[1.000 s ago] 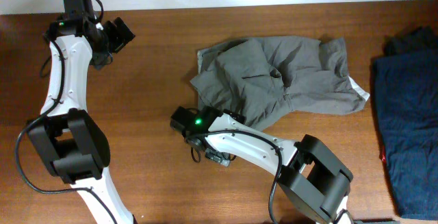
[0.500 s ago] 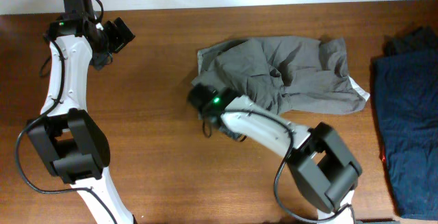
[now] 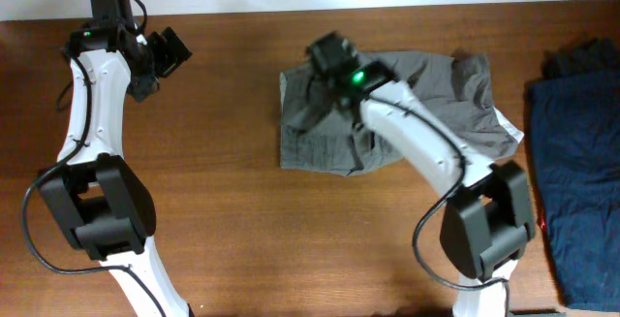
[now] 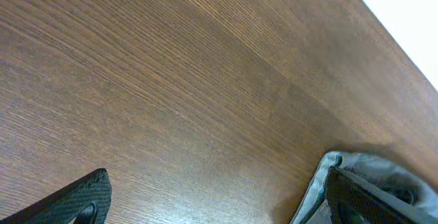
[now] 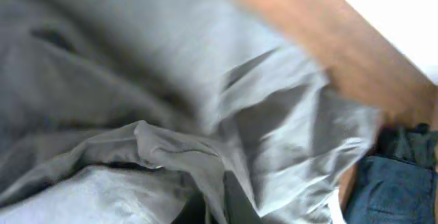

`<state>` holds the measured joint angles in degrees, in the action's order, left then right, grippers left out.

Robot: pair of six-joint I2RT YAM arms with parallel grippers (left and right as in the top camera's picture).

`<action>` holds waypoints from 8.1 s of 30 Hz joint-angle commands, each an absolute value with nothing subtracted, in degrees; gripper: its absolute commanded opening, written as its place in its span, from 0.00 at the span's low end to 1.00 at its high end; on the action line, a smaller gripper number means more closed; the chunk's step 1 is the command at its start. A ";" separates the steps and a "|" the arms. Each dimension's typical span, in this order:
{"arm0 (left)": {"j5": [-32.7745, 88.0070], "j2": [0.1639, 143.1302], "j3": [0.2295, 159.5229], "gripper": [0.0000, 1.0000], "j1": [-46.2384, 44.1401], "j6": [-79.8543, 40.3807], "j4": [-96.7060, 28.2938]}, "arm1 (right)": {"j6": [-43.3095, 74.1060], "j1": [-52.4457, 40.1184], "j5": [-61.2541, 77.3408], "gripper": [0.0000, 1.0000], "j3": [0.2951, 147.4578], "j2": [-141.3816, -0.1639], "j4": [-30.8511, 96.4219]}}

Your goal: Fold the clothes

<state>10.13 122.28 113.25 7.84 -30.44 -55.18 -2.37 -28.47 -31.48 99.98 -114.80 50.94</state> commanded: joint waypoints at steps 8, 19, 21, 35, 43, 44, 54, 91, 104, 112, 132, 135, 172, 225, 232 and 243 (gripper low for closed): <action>17.65 122.15 114.04 0.99 3.07 -17.78 -56.69 | -0.73 -11.57 -33.65 0.06 101.54 -114.74 50.35; 17.54 122.89 114.04 0.99 -7.94 -14.70 -57.25 | 3.75 -1.63 -28.27 0.30 101.54 -114.85 50.96; 17.12 123.90 114.04 0.99 -9.52 -14.61 -57.12 | 4.64 -0.32 -28.51 0.30 101.54 -114.85 51.20; 27.27 130.19 114.04 0.99 -14.17 -5.54 -52.99 | 10.50 4.38 -34.17 0.46 101.60 -114.45 56.27; 27.86 130.50 114.04 0.99 -17.02 -1.10 -52.73 | 7.11 5.61 -12.16 0.44 104.90 -112.42 59.66; 27.81 130.52 114.04 0.99 -17.28 -0.62 -52.49 | 4.21 4.78 -7.94 0.45 105.36 -111.57 59.55; 20.10 131.13 114.04 0.99 -17.93 -0.60 -51.42 | -10.28 -6.39 -0.64 0.94 105.60 -109.89 62.85; 23.42 135.52 114.04 0.86 -17.96 -0.60 -47.33 | -9.43 -9.69 -14.22 0.08 101.89 -118.45 57.74; 25.50 139.37 114.04 0.97 -17.91 -0.58 -45.78 | -8.56 2.42 -14.04 0.04 101.89 -118.45 48.62; 12.56 140.42 114.04 0.97 -16.64 -0.62 -40.82 | -6.76 7.27 -14.22 0.04 101.89 -118.45 47.94; 3.81 136.84 119.37 0.99 -8.97 -3.33 -38.33 | 1.19 9.78 -18.33 0.99 105.47 -117.86 52.42; 4.27 133.32 121.38 0.99 -10.72 -3.36 -39.51 | 4.14 9.89 -20.23 0.99 110.93 -116.22 58.76; 18.26 135.44 121.43 0.99 -16.84 -3.36 -43.05 | 0.62 12.95 14.76 0.99 87.29 -117.82 55.83; 17.63 135.44 121.43 0.99 -16.84 -3.36 -42.92 | 13.28 15.51 -6.94 0.04 94.65 -109.67 67.88; 17.61 135.44 121.43 0.99 -16.84 -3.36 -42.89 | 15.49 15.51 -12.21 0.19 94.45 -109.75 78.19; 21.34 135.44 121.43 0.99 -16.84 -3.25 -42.94 | 21.06 15.44 -17.63 0.98 97.89 -109.75 77.45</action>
<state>17.69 134.80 120.97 -16.86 -2.83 -43.09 21.23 15.25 -20.60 94.59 -110.19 79.02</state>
